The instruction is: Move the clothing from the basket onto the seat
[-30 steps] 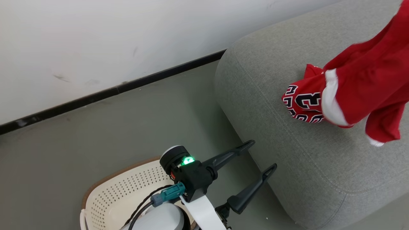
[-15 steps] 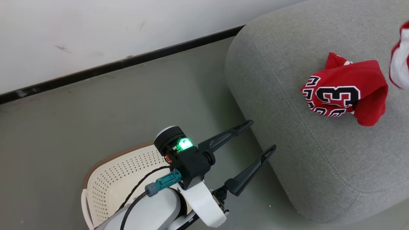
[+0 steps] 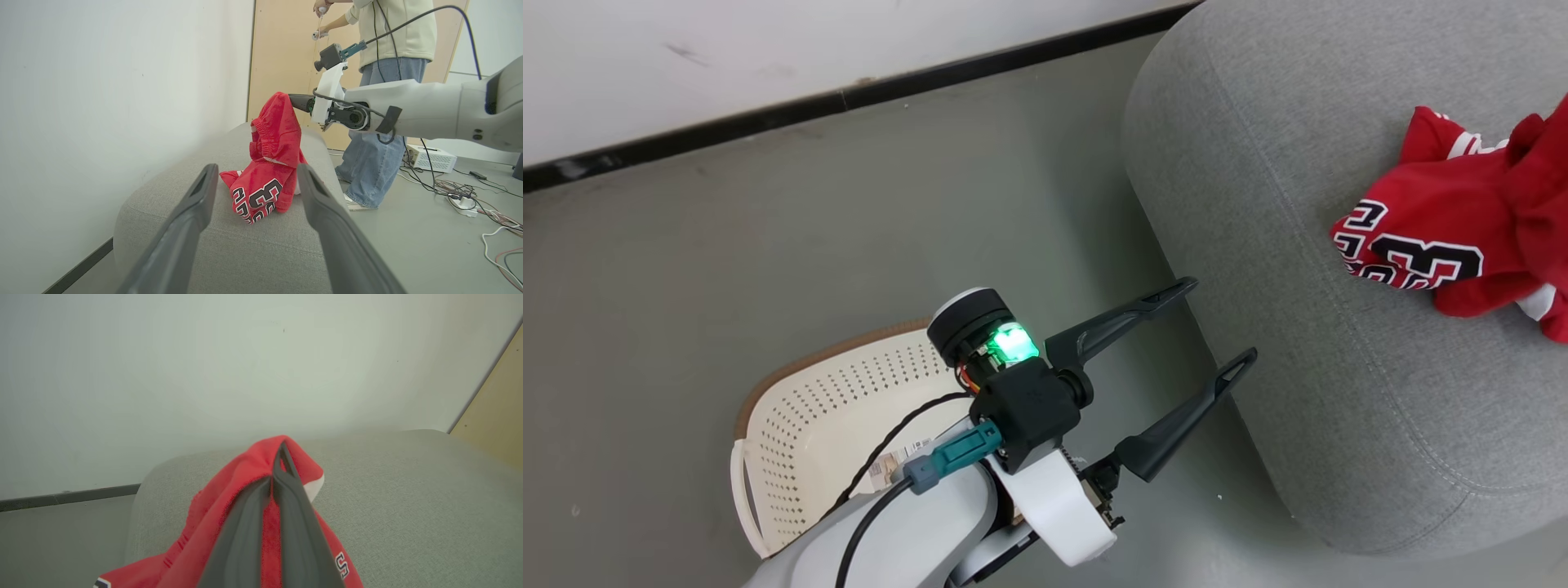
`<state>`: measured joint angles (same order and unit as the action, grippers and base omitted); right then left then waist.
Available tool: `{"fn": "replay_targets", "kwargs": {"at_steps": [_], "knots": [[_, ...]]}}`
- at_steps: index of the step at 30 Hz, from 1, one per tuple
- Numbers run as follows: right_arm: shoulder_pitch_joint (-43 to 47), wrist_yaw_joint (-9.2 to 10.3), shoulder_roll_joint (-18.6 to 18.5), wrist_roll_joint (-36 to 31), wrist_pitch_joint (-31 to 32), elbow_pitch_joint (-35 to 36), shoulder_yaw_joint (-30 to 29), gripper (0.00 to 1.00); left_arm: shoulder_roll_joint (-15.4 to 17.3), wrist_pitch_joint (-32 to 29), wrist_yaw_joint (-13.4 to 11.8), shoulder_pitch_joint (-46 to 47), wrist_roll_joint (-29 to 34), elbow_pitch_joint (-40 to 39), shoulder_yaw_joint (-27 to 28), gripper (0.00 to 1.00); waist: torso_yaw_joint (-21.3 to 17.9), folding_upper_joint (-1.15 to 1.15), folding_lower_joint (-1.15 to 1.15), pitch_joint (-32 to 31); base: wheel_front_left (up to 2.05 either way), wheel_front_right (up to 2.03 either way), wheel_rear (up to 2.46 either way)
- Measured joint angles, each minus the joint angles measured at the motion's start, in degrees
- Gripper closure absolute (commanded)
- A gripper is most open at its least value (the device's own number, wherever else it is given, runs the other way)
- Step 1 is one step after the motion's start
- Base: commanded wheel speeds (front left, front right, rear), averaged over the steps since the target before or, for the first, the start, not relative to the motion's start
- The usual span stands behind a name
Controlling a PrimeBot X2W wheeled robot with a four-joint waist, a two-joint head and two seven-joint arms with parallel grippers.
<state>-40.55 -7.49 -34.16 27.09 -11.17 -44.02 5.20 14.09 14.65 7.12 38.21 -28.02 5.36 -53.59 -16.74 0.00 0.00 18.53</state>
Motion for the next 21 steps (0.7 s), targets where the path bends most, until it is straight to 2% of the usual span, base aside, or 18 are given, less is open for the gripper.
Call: {"fn": "replay_targets", "kwargs": {"at_steps": [19, 20, 21], "knots": [[0.1, 0.0, 4.4, -1.9, -1.5, -6.1, 2.0, 1.0, 0.0, 0.0, 0.0, 3.3, 0.6, -0.2, -1.7, 0.0, 0.2, 0.0, 0.0, 4.9, 0.0, 0.0, 0.0], [0.0, 0.0, 4.6, -1.9, -1.5, -6.3, 2.0, 0.91, 0.1, 0.0, 0.0, 3.3, 0.6, -0.2, -1.8, 0.0, 0.1, 0.0, 0.0, 5.0, 0.0, 0.0, 0.0], [-0.1, 0.0, 4.7, -1.9, -1.5, -6.4, 2.0, 0.76, 0.2, 0.0, 0.0, 3.3, 0.6, -0.2, -1.8, 0.0, 0.0, 0.0, 0.0, 5.1, 0.0, 0.0, 0.0]]}}
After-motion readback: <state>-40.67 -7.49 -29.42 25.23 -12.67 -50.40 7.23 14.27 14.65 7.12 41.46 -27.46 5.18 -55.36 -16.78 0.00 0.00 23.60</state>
